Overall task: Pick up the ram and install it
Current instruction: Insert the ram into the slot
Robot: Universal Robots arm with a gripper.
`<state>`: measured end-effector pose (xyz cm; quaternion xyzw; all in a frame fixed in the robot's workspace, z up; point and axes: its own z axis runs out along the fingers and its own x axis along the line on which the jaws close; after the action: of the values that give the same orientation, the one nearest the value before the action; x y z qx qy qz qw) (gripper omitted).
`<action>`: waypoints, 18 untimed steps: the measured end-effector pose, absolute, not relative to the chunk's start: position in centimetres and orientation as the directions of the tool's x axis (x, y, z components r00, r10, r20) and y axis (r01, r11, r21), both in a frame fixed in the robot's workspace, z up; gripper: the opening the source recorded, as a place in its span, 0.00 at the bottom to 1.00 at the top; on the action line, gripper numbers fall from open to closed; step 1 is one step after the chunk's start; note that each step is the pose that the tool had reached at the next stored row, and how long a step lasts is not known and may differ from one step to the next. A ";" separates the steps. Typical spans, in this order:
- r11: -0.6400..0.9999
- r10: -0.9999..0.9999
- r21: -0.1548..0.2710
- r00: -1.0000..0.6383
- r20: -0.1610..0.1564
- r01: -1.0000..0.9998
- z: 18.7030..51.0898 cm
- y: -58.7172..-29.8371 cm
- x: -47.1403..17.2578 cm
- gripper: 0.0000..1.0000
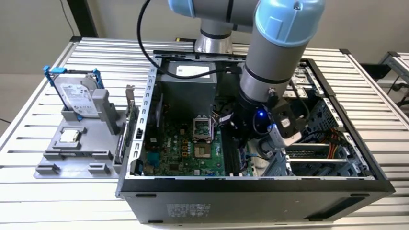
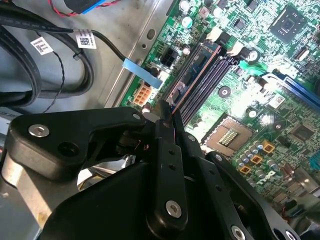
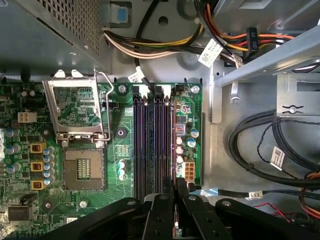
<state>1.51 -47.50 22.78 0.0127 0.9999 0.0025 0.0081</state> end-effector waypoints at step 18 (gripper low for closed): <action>1.000 0.008 0.004 -1.000 -0.016 0.008 22.1 -47.5 1.3 0.00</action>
<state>1.30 -47.50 22.14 0.0041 1.0000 0.0018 0.0080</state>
